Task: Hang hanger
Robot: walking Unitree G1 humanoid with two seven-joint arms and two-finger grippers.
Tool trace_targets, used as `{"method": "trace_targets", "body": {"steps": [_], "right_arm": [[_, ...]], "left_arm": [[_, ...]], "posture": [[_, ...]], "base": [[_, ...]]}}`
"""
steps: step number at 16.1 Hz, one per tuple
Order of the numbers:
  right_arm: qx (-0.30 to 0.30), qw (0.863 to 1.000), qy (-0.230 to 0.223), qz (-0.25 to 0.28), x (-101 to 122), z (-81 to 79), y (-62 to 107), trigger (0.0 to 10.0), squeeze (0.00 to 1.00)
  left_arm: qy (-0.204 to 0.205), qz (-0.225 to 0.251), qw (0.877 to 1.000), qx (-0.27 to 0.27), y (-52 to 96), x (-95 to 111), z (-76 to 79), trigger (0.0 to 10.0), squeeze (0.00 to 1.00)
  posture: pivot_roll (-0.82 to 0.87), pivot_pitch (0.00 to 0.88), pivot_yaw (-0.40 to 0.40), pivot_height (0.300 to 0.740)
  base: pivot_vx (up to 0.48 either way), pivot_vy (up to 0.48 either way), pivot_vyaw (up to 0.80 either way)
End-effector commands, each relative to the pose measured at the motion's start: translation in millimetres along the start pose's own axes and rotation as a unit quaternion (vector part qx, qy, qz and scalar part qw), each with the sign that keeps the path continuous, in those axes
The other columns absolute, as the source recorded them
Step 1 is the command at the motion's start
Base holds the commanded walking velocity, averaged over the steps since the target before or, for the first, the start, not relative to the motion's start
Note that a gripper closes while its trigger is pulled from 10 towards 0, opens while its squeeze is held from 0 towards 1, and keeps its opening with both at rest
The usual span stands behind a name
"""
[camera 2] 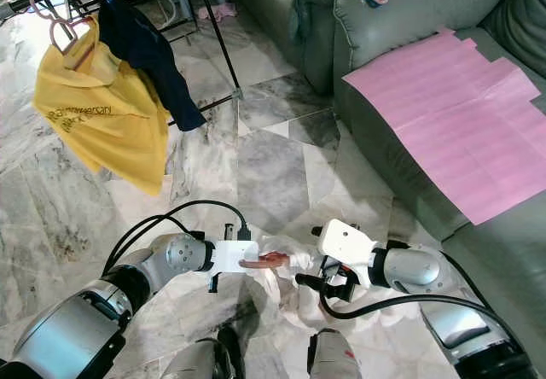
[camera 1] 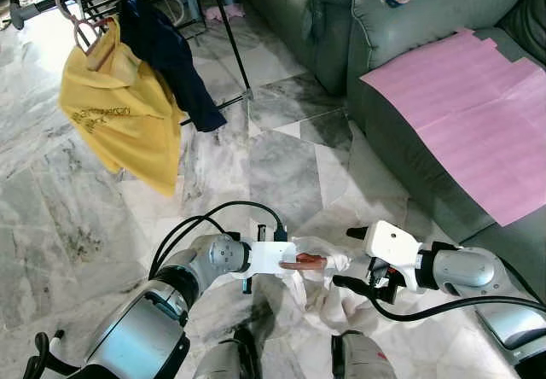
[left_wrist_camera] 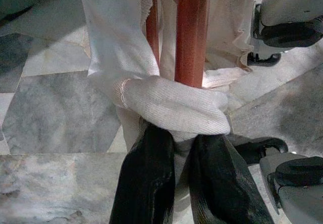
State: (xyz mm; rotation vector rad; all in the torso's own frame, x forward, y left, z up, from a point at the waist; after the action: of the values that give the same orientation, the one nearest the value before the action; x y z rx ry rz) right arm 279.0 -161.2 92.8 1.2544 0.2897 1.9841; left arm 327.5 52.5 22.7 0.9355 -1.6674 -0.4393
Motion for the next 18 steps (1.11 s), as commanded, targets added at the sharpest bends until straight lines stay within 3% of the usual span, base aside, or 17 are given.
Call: {"method": "trace_targets", "body": {"steps": [1, 11, 12, 13, 17, 18], "right_arm": [[0.014, 1.000, 0.003, 0.005, 1, -6.9, -3.2, 10.0, 1.00], [0.023, 1.000, 0.003, -0.002, -3, -8.3, -3.9, 10.0, 1.00], [0.106, 0.993, 0.004, -0.045, -26, -13.2, -9.8, 10.0, 0.00], [0.140, 0.988, 0.005, -0.064, -35, -14.1, -10.0, 10.0, 0.00], [0.149, 0.986, 0.012, -0.070, -39, -11.1, -10.2, 10.0, 0.00], [0.156, 0.985, 0.010, -0.068, -40, -10.7, -10.9, 3.7, 0.00]], "left_arm": [[-0.002, 0.002, 1.000, -0.004, 0.7, -2, 1.9, 10.0, 0.00], [-0.008, 0.005, 1.000, -0.008, 0.6, -1, 2.7, 10.0, 0.00], [-0.050, 0.012, 0.998, -0.034, 1.9, 3, 6.5, 10.0, 0.00], [-0.066, 0.013, 0.997, -0.045, 2.5, 4, 8.3, 10.0, 0.00], [-0.078, 0.011, 0.996, -0.051, 2.3, 3, 11.0, 10.0, 0.00], [-0.079, 0.012, 0.995, -0.052, 2.3, 3, 11.4, 10.0, 0.00]], "posture": [[-0.33, 0.234, 0.167, 0.740], [-0.33, 0.235, 0.166, 0.740], [-0.32, 0.235, 0.154, 0.740], [-0.32, 0.235, 0.154, 0.740], [-0.32, 0.233, 0.155, 0.740], [-0.32, 0.232, 0.152, 0.740]], "base": [[0.000, 0.000, 0.00], [0.000, 0.000, 0.00], [0.000, 0.000, 0.00], [0.000, 0.000, 0.00], [0.000, 0.000, 0.00], [0.000, 0.000, 0.00]]}}
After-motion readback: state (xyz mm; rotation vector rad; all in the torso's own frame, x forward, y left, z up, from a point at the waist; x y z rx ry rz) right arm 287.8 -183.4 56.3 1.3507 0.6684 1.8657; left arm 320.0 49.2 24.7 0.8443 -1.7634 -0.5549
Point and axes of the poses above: a point about 5 cm out from each wrist's last joint towards the gripper, its own y axis pointing back from the gripper into the wrist, its own x axis along the axis of the wrist's last joint, z = x × y, the point moved 3 cm from there along -y, pointing out of the wrist towards the gripper, and after that the axes turned 15 degrees about y, right-handed, at the moved point
